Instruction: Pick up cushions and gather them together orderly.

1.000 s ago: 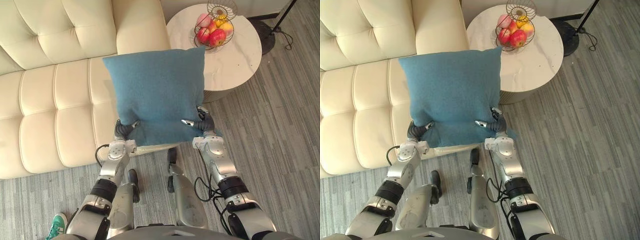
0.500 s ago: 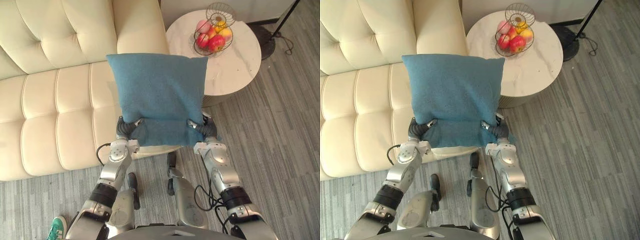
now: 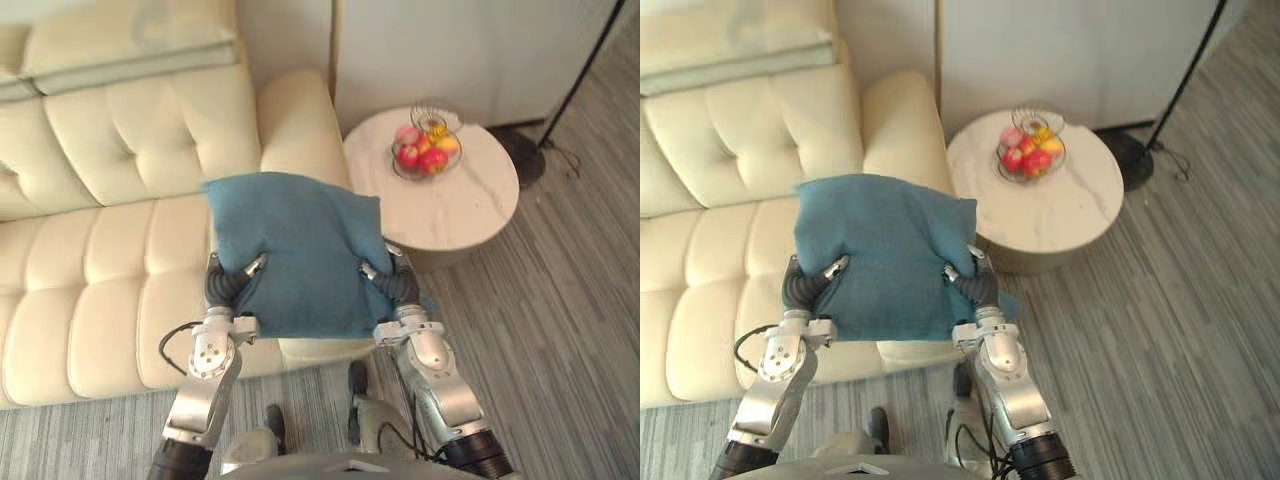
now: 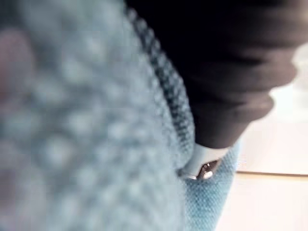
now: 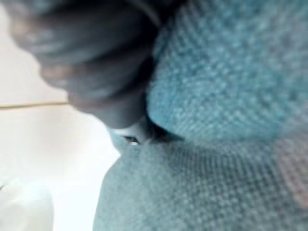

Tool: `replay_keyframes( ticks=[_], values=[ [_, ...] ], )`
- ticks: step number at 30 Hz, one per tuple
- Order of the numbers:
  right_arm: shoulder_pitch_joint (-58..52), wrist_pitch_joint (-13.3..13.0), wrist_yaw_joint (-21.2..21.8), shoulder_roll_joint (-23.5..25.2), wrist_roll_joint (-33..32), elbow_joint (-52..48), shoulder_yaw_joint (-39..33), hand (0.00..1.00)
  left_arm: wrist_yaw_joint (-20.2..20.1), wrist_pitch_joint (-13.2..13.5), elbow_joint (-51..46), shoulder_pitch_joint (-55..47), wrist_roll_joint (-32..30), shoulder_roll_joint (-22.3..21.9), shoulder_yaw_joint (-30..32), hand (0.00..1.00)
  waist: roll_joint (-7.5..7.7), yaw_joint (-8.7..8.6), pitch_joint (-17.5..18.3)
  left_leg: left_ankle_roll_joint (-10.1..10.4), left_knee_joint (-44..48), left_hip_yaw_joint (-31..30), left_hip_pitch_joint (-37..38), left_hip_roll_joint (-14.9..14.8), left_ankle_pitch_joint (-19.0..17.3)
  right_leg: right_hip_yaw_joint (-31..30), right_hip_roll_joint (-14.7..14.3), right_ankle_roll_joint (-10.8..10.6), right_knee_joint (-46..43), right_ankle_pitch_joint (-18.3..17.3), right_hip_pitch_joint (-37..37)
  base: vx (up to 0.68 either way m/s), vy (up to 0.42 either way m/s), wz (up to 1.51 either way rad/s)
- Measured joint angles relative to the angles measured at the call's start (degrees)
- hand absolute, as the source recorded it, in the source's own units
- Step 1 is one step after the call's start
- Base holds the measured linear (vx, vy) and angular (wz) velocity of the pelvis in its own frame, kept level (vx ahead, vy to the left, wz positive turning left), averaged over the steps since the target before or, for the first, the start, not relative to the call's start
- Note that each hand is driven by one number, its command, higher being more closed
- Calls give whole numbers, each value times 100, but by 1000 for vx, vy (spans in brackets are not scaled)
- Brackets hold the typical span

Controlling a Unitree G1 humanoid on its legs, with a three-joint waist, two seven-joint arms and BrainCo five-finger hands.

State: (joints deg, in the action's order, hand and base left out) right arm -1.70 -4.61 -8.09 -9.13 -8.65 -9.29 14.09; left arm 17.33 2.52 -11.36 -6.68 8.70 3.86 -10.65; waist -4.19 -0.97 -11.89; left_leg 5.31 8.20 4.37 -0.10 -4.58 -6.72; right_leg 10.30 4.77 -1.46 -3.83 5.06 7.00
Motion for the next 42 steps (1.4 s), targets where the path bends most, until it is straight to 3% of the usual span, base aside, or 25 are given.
replay_keyframes(
  ticks=[2,4,5,9,11,12,14,15,18,20,21,22,23,24,25,27,29,31,32,34,35,36,38,40,42],
  values=[
    [91,-21,-2,0,-5,-158,6,100,16,43,-130,-4,10,-8,71,100,-1,-2,0,9,502,127,-377,-2,-8,323,164,7,-229,-126,30,-194,16,91],
    [385,-22,-25,-4,5,-154,12,100,34,189,-155,11,174,-99,161,100,-39,43,49,-228,617,860,-633,-266,-222,689,300,77,-360,-221,126,-211,21,82],
    [451,-23,-41,-2,14,-154,16,100,63,201,-151,7,253,-101,170,100,-10,48,62,-231,655,1062,-719,-329,-265,740,358,72,-328,-218,145,-205,56,91],
    [783,-22,-99,-11,125,-153,5,100,119,226,-120,18,465,-171,231,100,47,-33,74,-392,1189,1474,-1224,-672,-214,1105,989,-158,-322,-81,329,-159,212,78],
    [781,-7,-99,-11,141,-132,6,100,126,236,-52,17,495,-180,264,100,27,-11,87,-366,1156,1776,-1063,-1082,-200,1135,1237,-361,-300,79,306,-90,347,37],
    [778,-7,-104,-9,147,-129,2,100,127,244,-14,35,530,-183,264,100,26,-63,104,-90,1211,2227,-1037,-1229,1,1188,1367,-465,-268,161,273,-55,329,47],
    [713,5,-117,113,180,-67,-4,100,134,245,154,60,700,-126,248,100,274,-97,247,-241,1401,2404,-1258,-908,-31,1226,1600,-380,135,462,153,-6,348,61],
    [667,7,-115,196,185,-67,-3,100,135,245,187,61,726,-74,260,100,322,-100,279,-280,1602,2263,-1415,-858,-138,1265,1593,-491,187,596,38,96,272,54],
    [461,16,-107,433,234,8,-110,100,101,247,268,42,749,-88,230,100,369,1,320,-497,2509,2029,-1775,-761,-703,1576,1865,-662,6,717,-217,99,304,52],
    [391,16,-107,497,233,151,-141,100,87,247,376,39,747,-97,203,100,373,-18,322,-649,2635,2030,-1741,-590,-848,1537,2136,-678,-404,801,-135,33,344,25],
    [404,16,-107,531,227,303,-147,100,71,247,445,38,739,-90,210,100,375,2,322,-778,2606,2086,-1666,-450,-925,1459,2369,-441,-851,966,118,38,509,3],
    [423,17,-104,550,222,538,-150,100,67,245,567,27,734,-93,212,100,366,9,315,-942,2421,2090,-1520,-259,-925,1079,2492,445,-1755,648,591,20,346,-5],
    [423,19,-102,561,220,583,-153,100,66,244,586,22,734,-91,209,100,361,-14,311,-972,2390,2065,-1491,-252,-916,935,2441,392,-1924,477,648,23,258,24],
    [340,115,-97,614,195,645,-195,100,62,241,688,14,734,-79,170,100,336,-123,293,-1053,2229,1908,-1365,-219,-879,182,1883,-206,-2601,-360,797,36,104,53],
    [208,118,-84,646,174,644,-231,100,48,240,767,6,735,-68,127,100,406,-133,291,-1127,1961,1830,-1167,-109,-849,-16,1412,-294,-3002,-921,859,43,133,55],
    [191,117,-53,628,132,653,-245,100,-39,220,780,-52,731,-40,120,100,522,-169,321,-1145,1575,1831,-946,139,-802,213,930,-181,-2947,-1363,1012,45,66,25],
    [258,117,-57,617,116,664,-290,100,-72,198,780,-46,690,-48,96,100,509,-257,313,-1148,1301,1950,-810,289,-801,675,610,-38,-2508,-1393,1250,92,38,6],
    [285,117,-55,548,6,692,-285,100,-121,166,776,-30,661,-46,97,100,428,-353,283,-1062,830,2045,-535,427,-750,1030,219,86,-1399,-977,1359,168,41,4],
    [286,117,-55,520,-20,692,-279,100,-137,162,773,-29,643,-47,97,100,427,-376,286,-1020,747,2066,-469,454,-725,1090,183,142,-1215,-861,1341,245,8,18],
    [284,115,-46,391,-94,689,-276,100,-163,136,768,-28,562,-53,46,100,414,-414,326,-894,627,2035,-314,564,-749,1046,150,490,-998,-417,1264,280,-34,20],
    [278,107,-9,314,-120,683,-301,100,-191,132,769,-28,561,-62,3,100,330,-427,373,-826,700,1917,-362,564,-839,1077,143,628,-1012,-246,1252,356,-62,32],
    [267,108,3,229,-125,684,-320,100,-199,119,770,-23,562,-70,-62,100,181,-476,404,-768,781,1789,-403,464,-879,1213,107,600,-1085,-225,1228,473,-85,37],
    [249,119,5,176,-125,688,-325,100,-231,78,775,-22,572,-78,-81,100,135,-491,412,-514,1260,1744,-443,294,-780,1352,93,653,-1066,-383,1011,460,-100,32],
    [135,126,5,135,-126,611,-359,100,-292,12,789,-32,590,-159,-92,100,140,-465,407,-236,2916,1784,-802,-92,-357,1351,67,668,-796,-471,413,419,-60,11],
    [-111,125,-5,137,-133,298,-403,100,-343,14,759,-46,655,-189,-132,100,141,-338,406,-321,3908,1962,-1072,-514,-297,1187,28,604,-510,-512,-67,372,23,-28]
  ],
)
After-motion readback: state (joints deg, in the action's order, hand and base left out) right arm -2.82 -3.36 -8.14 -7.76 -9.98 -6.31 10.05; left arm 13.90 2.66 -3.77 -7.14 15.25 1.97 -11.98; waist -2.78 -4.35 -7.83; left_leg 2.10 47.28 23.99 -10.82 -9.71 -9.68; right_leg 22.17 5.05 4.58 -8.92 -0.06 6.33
